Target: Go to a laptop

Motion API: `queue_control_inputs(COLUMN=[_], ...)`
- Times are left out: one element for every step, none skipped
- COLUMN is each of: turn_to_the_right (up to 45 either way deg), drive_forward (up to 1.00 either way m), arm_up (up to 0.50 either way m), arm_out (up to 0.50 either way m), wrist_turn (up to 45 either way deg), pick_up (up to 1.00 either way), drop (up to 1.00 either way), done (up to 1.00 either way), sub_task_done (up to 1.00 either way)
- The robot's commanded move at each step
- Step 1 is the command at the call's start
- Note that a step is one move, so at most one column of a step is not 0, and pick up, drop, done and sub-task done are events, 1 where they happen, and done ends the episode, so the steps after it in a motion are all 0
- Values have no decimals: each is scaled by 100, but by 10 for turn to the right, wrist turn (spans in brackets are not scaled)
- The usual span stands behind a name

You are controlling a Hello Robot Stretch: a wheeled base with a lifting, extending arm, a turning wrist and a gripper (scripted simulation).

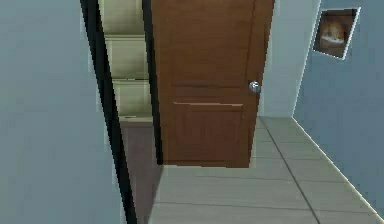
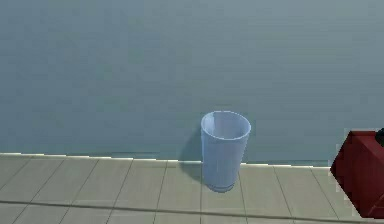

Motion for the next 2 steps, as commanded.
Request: queue_control_inputs(turn_to_the_right=[0, -300], drive_forward=[100, 0], arm_up=[0, 0], arm_out=[0, 0], wrist_turn=[0, 0], pick_up=[0, 0], drop=[0, 0], done=[0, 0], sub_task_done=[0, 0])
